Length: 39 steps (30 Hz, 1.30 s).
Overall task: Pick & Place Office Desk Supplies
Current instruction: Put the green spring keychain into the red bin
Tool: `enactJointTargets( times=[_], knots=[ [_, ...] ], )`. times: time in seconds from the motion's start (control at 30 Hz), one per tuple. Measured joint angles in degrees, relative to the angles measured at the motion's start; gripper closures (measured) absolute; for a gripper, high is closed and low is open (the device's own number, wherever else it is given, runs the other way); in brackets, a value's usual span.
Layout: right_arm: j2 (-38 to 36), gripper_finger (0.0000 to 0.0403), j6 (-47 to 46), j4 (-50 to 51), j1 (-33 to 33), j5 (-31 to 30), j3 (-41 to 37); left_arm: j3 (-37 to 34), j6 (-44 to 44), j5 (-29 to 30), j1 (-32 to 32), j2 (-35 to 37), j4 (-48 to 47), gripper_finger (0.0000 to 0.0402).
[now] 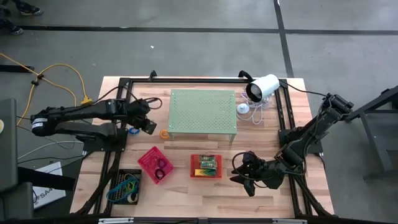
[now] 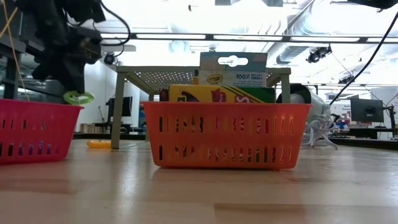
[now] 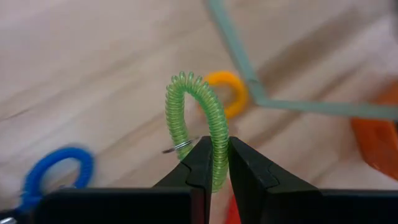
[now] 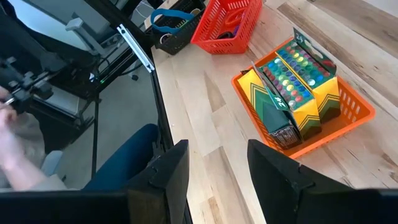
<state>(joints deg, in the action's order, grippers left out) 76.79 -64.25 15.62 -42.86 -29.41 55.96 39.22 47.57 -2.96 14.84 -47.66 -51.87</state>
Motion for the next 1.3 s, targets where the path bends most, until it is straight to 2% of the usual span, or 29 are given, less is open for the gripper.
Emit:
enactJointTargets(
  times=[0.23,0.57,0.87,1.1,1.3],
  knots=[
    [0.0,0.0252,0.0,0.0,0.0,0.0,0.0,0.0,0.8,-0.3,-10.7,-0.1,5.7,0.0365],
    [0.0,0.0252,0.0,0.0,0.0,0.0,0.0,0.1,11.8,1.1,-27.0,-0.1,9.4,0.0365],
    [0.0,0.0252,0.0,0.0,0.0,0.0,0.0,0.1,19.3,5.6,-39.7,-3.3,16.6,0.0365],
    [0.0,0.0252,0.0,0.0,0.0,0.0,0.0,3.0,23.5,9.3,-46.0,-10.2,16.9,0.0365],
    [0.0,0.0252,0.0,0.0,0.0,0.0,0.0,3.5,26.2,10.3,-47.1,-16.8,15.8,0.0365]
  ],
)
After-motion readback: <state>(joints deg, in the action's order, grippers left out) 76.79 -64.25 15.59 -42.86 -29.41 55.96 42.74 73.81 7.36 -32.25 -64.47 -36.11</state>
